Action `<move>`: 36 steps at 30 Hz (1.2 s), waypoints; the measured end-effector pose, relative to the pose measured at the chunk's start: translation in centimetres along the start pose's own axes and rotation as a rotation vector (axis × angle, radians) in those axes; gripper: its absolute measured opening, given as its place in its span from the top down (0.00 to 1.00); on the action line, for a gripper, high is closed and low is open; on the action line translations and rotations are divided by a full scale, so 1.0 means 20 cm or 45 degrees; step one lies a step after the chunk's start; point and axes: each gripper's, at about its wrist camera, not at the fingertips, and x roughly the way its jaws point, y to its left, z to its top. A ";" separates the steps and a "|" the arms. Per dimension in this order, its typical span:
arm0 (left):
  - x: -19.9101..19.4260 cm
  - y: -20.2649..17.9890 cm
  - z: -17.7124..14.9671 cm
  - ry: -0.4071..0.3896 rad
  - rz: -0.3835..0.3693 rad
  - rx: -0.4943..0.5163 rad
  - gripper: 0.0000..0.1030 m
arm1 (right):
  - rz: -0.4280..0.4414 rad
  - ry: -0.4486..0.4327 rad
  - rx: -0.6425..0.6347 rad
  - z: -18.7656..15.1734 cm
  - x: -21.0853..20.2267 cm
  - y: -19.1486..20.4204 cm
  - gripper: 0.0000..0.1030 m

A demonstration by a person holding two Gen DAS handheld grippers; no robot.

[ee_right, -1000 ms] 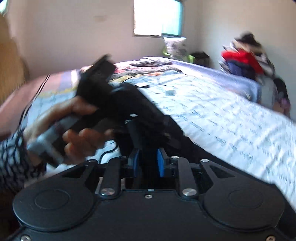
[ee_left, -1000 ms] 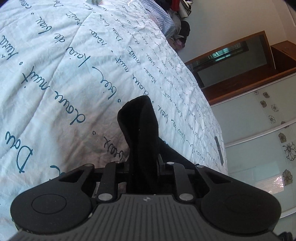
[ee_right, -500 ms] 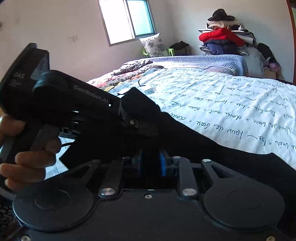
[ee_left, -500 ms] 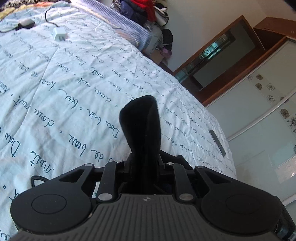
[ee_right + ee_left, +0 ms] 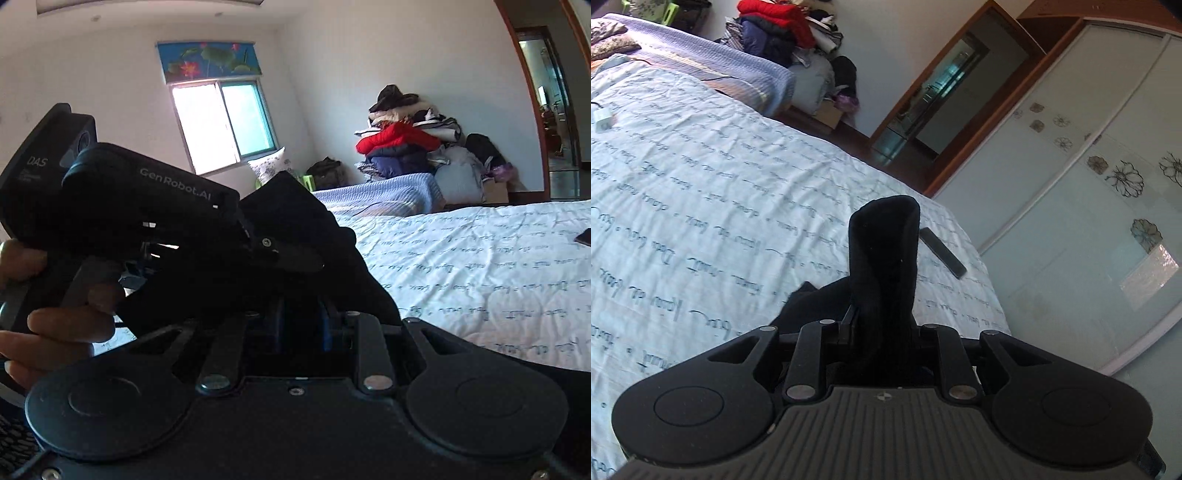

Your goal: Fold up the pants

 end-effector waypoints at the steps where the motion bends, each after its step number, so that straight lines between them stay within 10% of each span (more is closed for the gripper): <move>1: 0.03 -0.05 -0.02 0.009 -0.005 0.011 0.80 | -0.014 -0.016 0.021 -0.01 -0.04 -0.04 0.78; 15: 0.76 -0.67 -0.40 0.237 -0.002 0.239 0.78 | -0.325 -0.073 0.405 -0.22 -0.40 -0.64 0.78; 21: 1.09 -0.78 -0.58 0.390 0.040 0.322 0.56 | -0.502 -0.017 0.506 -0.31 -0.48 -0.83 0.78; 28: 0.99 -0.76 -0.52 0.344 -0.164 0.331 0.43 | -0.803 -0.062 0.468 -0.34 -0.71 -0.89 0.65; 36: 0.92 -0.45 -0.35 0.087 0.426 0.641 0.32 | -0.512 -0.019 0.492 -0.26 -0.55 -1.02 0.32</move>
